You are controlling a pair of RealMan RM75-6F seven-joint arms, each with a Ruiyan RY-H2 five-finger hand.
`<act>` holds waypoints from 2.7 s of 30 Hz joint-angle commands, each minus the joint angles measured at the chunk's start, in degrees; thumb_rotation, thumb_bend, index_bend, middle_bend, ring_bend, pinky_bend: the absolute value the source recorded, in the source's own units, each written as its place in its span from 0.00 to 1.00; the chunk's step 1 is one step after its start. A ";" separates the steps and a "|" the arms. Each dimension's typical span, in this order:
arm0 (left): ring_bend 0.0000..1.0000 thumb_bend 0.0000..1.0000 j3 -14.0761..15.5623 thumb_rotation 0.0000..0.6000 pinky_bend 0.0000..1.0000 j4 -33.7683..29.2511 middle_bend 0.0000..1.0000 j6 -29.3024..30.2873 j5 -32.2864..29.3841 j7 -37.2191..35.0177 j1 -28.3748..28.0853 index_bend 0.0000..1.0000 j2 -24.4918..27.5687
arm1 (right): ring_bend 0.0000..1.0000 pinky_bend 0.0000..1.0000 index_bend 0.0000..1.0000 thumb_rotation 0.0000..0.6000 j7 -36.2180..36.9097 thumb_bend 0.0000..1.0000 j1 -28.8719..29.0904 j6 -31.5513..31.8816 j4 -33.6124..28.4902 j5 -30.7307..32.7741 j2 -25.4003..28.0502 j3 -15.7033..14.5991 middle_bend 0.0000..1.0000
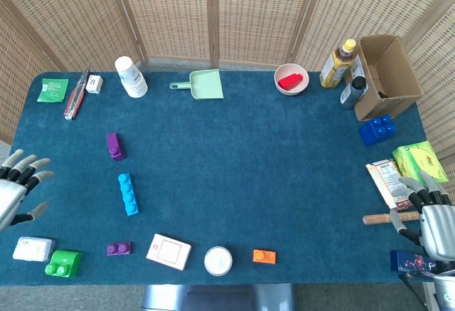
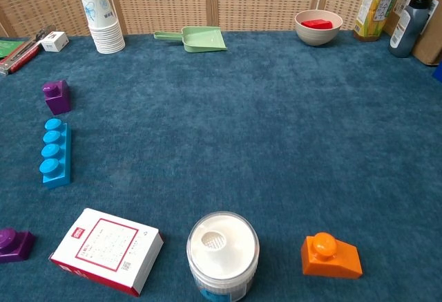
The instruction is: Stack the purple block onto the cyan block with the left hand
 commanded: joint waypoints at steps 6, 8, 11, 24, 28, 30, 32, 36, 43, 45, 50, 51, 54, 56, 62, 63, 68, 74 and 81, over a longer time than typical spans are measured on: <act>0.13 0.33 0.55 0.93 0.00 5.25 0.14 -5.40 3.55 -1.06 -6.44 0.23 -1.60 | 0.11 0.19 0.40 1.00 -0.37 0.34 -0.33 0.10 -0.30 0.66 0.29 0.18 0.29; 0.12 0.33 0.71 0.93 0.00 6.28 0.14 -7.00 3.80 -1.06 -7.94 0.23 -2.26 | 0.11 0.19 0.40 1.00 -0.60 0.34 -0.39 0.19 -0.52 0.76 0.50 0.28 0.29; 0.11 0.33 0.76 0.93 0.00 8.50 0.13 -9.69 3.53 -1.87 -10.11 0.23 -3.90 | 0.11 0.19 0.40 1.00 -1.04 0.34 -0.49 0.33 -0.92 0.96 0.87 0.45 0.29; 0.05 0.33 0.57 1.00 0.00 17.85 0.09 -19.18 0.05 -1.42 -17.15 0.20 -11.19 | 0.11 0.19 0.40 1.00 -2.35 0.34 -1.33 0.54 -2.02 2.54 2.16 0.84 0.29; 0.05 0.33 0.51 1.00 0.00 21.31 0.08 -22.09 -1.35 -1.60 -19.11 0.20 -14.20 | 0.11 0.19 0.40 1.00 -2.54 0.34 -1.65 0.46 -1.88 3.28 2.43 0.95 0.29; 0.04 0.33 0.59 1.00 0.00 22.85 0.08 -23.20 -1.61 -1.60 -20.08 0.20 -15.42 | 0.11 0.19 0.40 1.00 -2.69 0.34 -1.75 0.32 -1.86 3.64 2.54 1.00 0.29; 0.04 0.33 0.68 1.00 0.00 24.34 0.08 -24.43 -1.94 -1.77 -21.14 0.20 -16.67 | 0.11 0.19 0.40 1.00 -2.80 0.34 -1.85 0.29 -1.83 3.94 2.60 1.09 0.29; 0.03 0.33 0.88 1.00 0.00 26.71 0.07 -26.33 -2.37 -1.89 -23.03 0.20 -18.63 | 0.11 0.19 0.40 1.00 -2.88 0.34 -2.04 0.27 -1.63 4.42 2.72 1.25 0.29; 0.03 0.33 1.40 1.00 0.00 31.33 0.06 -28.84 -3.05 -2.89 -25.61 0.19 -22.38 | 0.11 0.19 0.38 1.00 -3.37 0.34 -2.42 0.31 -1.75 5.43 3.00 1.59 0.29; 0.03 0.33 1.66 1.00 0.00 32.82 0.06 -29.76 -3.11 -3.17 -26.51 0.19 -23.65 | 0.11 0.19 0.38 1.00 -3.49 0.34 -2.61 0.33 -1.74 5.85 3.06 1.68 0.29; 0.02 0.33 2.34 1.00 0.00 36.20 0.06 -31.11 -3.38 -4.16 -27.94 0.19 -26.29 | 0.11 0.19 0.38 1.00 -3.74 0.34 -2.96 0.51 -1.78 6.33 3.20 1.84 0.29; 0.02 0.33 2.46 1.00 0.00 36.70 0.06 -31.26 -3.40 -4.37 -28.17 0.19 -26.68 | 0.11 0.19 0.38 1.00 -3.77 0.34 -3.02 0.57 -1.79 6.39 3.24 1.88 0.29; 0.02 0.33 2.75 1.00 0.00 38.27 0.06 -31.71 -3.53 -4.94 -28.92 0.19 -27.93 | 0.11 0.19 0.38 1.00 -3.80 0.34 -3.26 0.82 -1.86 6.57 3.36 1.98 0.29; 0.02 0.33 2.88 1.00 0.00 39.27 0.06 -32.21 -3.73 -5.46 -29.47 0.19 -28.77 | 0.11 0.19 0.38 1.00 -3.77 0.34 -3.49 1.06 -1.90 6.70 3.46 2.05 0.29; 0.02 0.33 3.30 1.00 0.00 41.94 0.06 -33.95 -4.28 -6.32 -31.00 0.22 -30.80 | 0.11 0.19 0.38 1.00 -3.74 0.34 -4.08 1.52 -1.96 7.04 3.73 2.13 0.29; 0.02 0.33 3.38 1.00 0.00 42.22 0.06 -34.10 -4.34 -6.52 -31.15 0.23 -31.02 | 0.11 0.19 0.38 1.00 -3.72 0.34 -4.14 1.56 -1.97 7.07 3.77 2.15 0.29; 0.02 0.33 4.03 1.00 0.00 43.63 0.06 -34.73 -4.27 -7.14 -32.04 0.30 -32.28 | 0.11 0.19 0.38 1.00 -3.62 0.34 -4.50 1.87 -1.89 7.16 3.87 2.20 0.29; 0.02 0.33 4.90 1.00 0.00 44.80 0.07 -35.31 -4.00 -7.32 -32.93 0.35 -33.24 | 0.11 0.19 0.38 1.00 -3.79 0.34 -4.70 1.88 -1.96 7.26 3.87 2.24 0.29; 0.03 0.33 5.51 1.00 0.00 45.24 0.08 -35.07 -4.20 -7.91 -33.20 0.50 -33.58 | 0.11 0.19 0.38 1.00 -3.67 0.34 -5.00 2.19 -1.82 7.34 3.80 2.41 0.29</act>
